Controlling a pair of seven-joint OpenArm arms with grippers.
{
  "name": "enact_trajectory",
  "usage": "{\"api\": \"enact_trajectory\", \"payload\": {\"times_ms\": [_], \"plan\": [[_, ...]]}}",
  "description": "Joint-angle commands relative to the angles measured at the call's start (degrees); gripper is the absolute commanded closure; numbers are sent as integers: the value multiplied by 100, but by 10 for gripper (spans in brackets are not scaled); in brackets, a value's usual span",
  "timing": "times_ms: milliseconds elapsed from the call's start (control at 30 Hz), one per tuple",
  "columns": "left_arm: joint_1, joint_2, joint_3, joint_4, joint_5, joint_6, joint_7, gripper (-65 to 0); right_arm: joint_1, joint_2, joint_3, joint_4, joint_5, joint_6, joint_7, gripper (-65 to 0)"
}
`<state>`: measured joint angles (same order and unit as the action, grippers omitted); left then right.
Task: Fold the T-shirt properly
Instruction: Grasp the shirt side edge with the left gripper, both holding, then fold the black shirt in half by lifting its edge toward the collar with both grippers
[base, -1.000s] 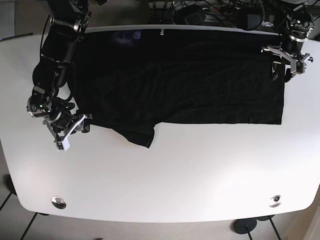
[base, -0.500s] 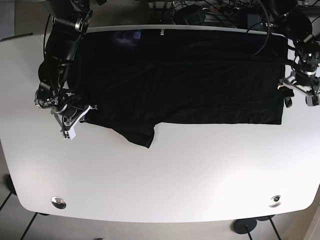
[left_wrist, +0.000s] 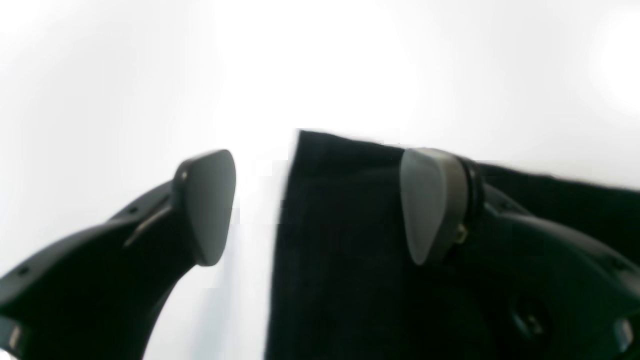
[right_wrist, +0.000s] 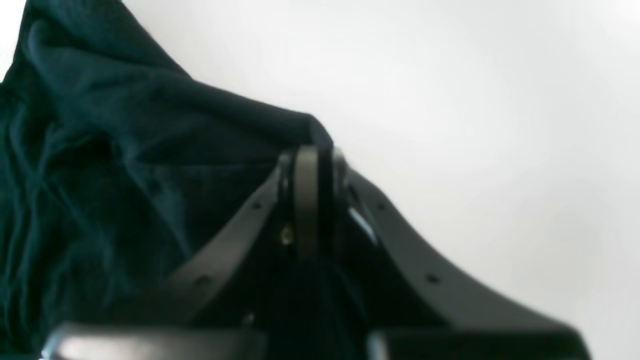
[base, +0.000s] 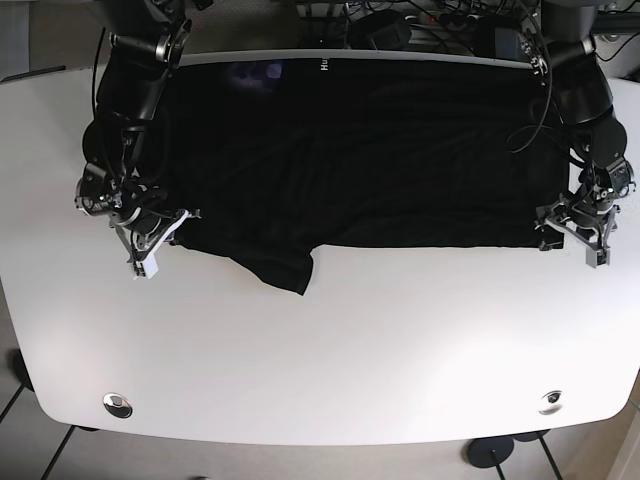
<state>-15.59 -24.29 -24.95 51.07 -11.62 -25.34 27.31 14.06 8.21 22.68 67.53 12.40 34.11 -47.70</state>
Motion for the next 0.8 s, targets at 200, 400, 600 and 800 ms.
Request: {"api": "enact_trajectory", "payload": {"times_ms": [200, 400, 600, 800], "plan": [[-124, -98, 407, -91, -73, -11, -107, -383, 92, -8, -4, 91, -5, 13, -43, -19], [-186, -98, 451, -426, -82, -485, -107, -1, 92, -8, -4, 91, -5, 13, 194, -17], [395, 25, -138, 1702, -73, -890, 632, 0, -66, -8, 22, 1322, 4, 13, -359, -17], [1590, 561, -982, 3865, -82, -960, 869, 0, -628, -201, 313, 3115, 4, 22, -1168, -17]]}}
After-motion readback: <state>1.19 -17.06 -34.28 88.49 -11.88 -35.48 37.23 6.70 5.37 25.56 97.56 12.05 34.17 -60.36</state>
